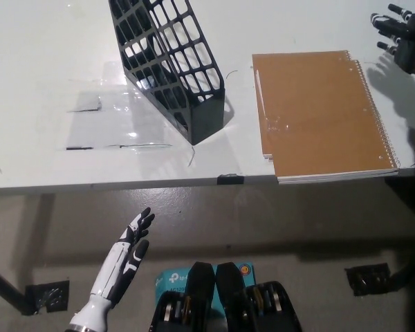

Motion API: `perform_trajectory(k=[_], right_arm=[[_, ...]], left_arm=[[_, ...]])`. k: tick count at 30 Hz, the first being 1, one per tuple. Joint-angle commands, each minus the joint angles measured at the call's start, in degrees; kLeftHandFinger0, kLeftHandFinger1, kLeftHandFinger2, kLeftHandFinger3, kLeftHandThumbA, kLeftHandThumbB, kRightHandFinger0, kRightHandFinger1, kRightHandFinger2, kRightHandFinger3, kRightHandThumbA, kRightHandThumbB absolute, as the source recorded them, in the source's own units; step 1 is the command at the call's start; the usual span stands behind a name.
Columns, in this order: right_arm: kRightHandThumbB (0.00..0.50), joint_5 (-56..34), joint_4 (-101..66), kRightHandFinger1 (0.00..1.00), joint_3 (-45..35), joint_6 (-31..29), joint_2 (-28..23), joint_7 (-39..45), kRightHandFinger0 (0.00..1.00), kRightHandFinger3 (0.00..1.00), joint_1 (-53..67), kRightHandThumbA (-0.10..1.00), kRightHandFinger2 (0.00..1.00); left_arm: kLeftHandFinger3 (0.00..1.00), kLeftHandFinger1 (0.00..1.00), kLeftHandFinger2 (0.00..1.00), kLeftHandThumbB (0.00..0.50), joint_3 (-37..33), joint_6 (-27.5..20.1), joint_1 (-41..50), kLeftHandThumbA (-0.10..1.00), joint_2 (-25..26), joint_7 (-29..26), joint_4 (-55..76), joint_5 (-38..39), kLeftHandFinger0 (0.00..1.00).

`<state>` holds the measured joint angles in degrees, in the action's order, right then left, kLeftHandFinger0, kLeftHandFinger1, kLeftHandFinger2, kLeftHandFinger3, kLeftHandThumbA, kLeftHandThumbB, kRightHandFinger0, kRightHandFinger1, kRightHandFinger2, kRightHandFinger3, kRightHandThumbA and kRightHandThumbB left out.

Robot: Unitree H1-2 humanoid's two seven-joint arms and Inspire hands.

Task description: Use the right hand to pick up a book from the book holder on the left side and put it on another book on the right side

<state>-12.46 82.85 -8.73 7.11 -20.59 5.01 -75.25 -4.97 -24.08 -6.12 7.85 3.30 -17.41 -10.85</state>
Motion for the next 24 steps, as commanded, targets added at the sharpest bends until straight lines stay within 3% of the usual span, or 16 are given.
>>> perform_trajectory(k=[1,2,3,5,7,9,15,22,24], right_arm=[[0.202,5.09,-2.23,1.00,4.04,-8.85,-1.73,-0.99,1.00,1.00,-4.91,0.59,1.00],[0.194,4.89,-2.62,1.00,4.14,-10.60,-1.74,-1.28,1.00,1.00,-5.30,0.59,1.00],[0.220,5.15,-3.41,1.00,4.48,-11.97,-1.85,-1.66,1.00,1.00,-6.21,0.71,1.00],[0.220,4.86,-5.67,1.00,4.53,-14.65,-2.23,-0.22,1.00,1.00,-7.76,0.79,1.00],[0.234,4.03,-9.60,1.00,3.70,-16.64,-2.29,0.67,1.00,1.00,-9.54,0.81,1.00],[0.269,3.37,-18.46,1.00,3.19,-15.63,-2.26,2.16,1.00,1.00,-8.81,0.83,1.00],[0.263,2.39,-67.44,1.00,3.52,-2.95,-1.18,1.75,1.00,1.00,5.50,0.79,1.00],[0.294,3.18,-101.62,1.00,5.53,-2.03,0.10,2.24,1.00,1.00,22.25,0.85,1.00],[0.237,6.00,-108.87,1.00,6.09,-2.83,0.94,1.79,1.00,1.00,27.21,0.86,1.00]], left_arm=[[1.00,1.00,1.00,0.292,0.09,-2.03,-0.76,1.00,0.23,-0.71,0.90,0.04,1.00],[1.00,1.00,1.00,0.291,0.12,-2.16,-0.96,1.00,0.27,-0.66,0.83,0.15,1.00],[1.00,1.00,1.00,0.288,0.18,-2.15,-1.38,1.00,0.30,-0.53,0.64,0.44,1.00],[1.00,1.00,1.00,0.285,0.32,-2.07,-2.43,1.00,0.38,-0.64,0.33,0.37,1.00],[1.00,1.00,1.00,0.295,0.68,-1.89,-3.90,1.00,0.49,-1.06,-0.04,0.13,1.00],[1.00,1.00,1.00,0.295,0.88,-1.53,-5.17,1.00,0.60,-1.18,-0.27,0.03,1.00],[1.00,1.00,1.00,0.276,0.94,-1.55,-8.47,1.00,1.01,-0.99,-1.00,-0.03,1.00],[1.00,1.00,1.00,0.292,1.23,-0.08,-11.34,1.00,1.40,-0.77,-1.04,0.06,1.00],[1.00,1.00,1.00,0.291,1.32,0.14,-12.11,1.00,1.51,-0.61,-1.23,0.29,1.00]])
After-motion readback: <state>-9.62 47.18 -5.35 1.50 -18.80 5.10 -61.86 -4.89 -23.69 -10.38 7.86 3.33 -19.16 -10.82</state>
